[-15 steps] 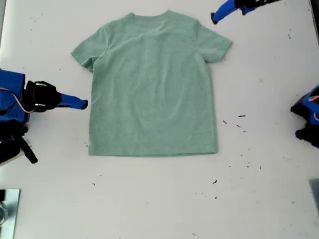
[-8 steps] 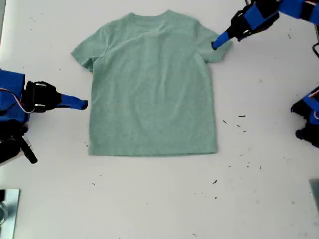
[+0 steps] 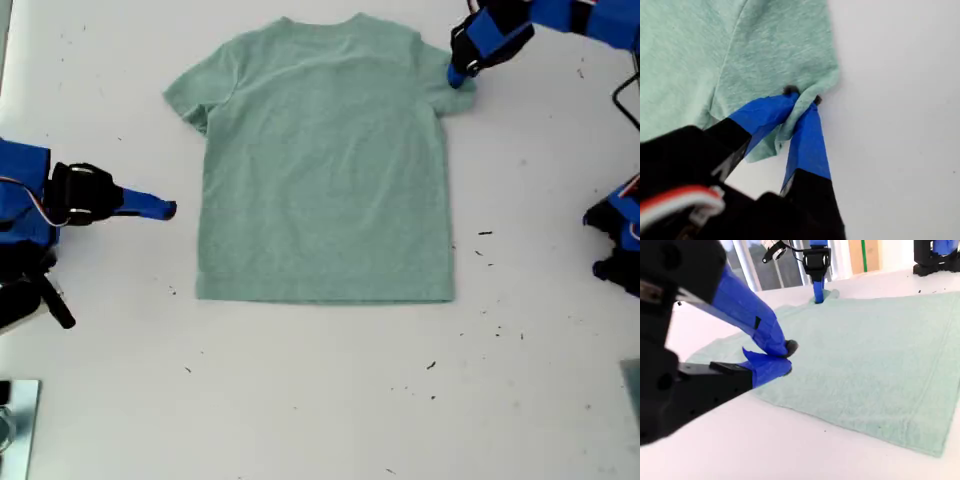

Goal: Fold t shirt

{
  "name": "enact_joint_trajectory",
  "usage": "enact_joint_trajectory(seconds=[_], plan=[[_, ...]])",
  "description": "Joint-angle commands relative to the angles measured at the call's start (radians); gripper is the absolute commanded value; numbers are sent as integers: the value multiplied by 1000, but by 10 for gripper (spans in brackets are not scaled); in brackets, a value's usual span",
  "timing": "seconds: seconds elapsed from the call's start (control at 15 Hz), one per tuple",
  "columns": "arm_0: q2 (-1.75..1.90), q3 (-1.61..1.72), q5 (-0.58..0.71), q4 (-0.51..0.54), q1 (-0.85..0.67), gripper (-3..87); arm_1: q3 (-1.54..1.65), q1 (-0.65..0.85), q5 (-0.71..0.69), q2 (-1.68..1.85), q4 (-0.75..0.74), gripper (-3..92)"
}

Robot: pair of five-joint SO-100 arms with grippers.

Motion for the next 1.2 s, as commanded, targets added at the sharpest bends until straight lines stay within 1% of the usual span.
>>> enact_joint_trajectory(seconds=[0.0,0.2,0.27,0.33,0.4,0.53,0.73,0.8,0.87,1.0,1.13], plan=[[2,12,-8,-3,8,-1,-212,-38,11,32,242,-19],[2,12,-12,-5,9,-1,-568,-133,77,46,472,-19],[2,12,-12,-5,9,-1,-660,-176,106,52,491,-19],[2,12,-12,-5,5,-1,-698,-224,156,52,477,-19],[2,12,-11,-5,-2,-1,-676,-275,213,57,411,-19],[2,12,-8,-5,-11,-1,-626,-396,321,-11,204,-19],[2,12,-12,-5,-9,-1,-621,-479,428,-250,-52,-19],[2,12,-9,-5,-9,-1,-623,-485,445,-310,-101,42],[2,12,-9,-5,-6,-1,-629,-479,469,-330,-77,243],[2,12,-9,-5,0,0,-629,-477,468,-173,49,209],[2,12,-11,-5,0,6,-578,-482,468,156,166,192]])
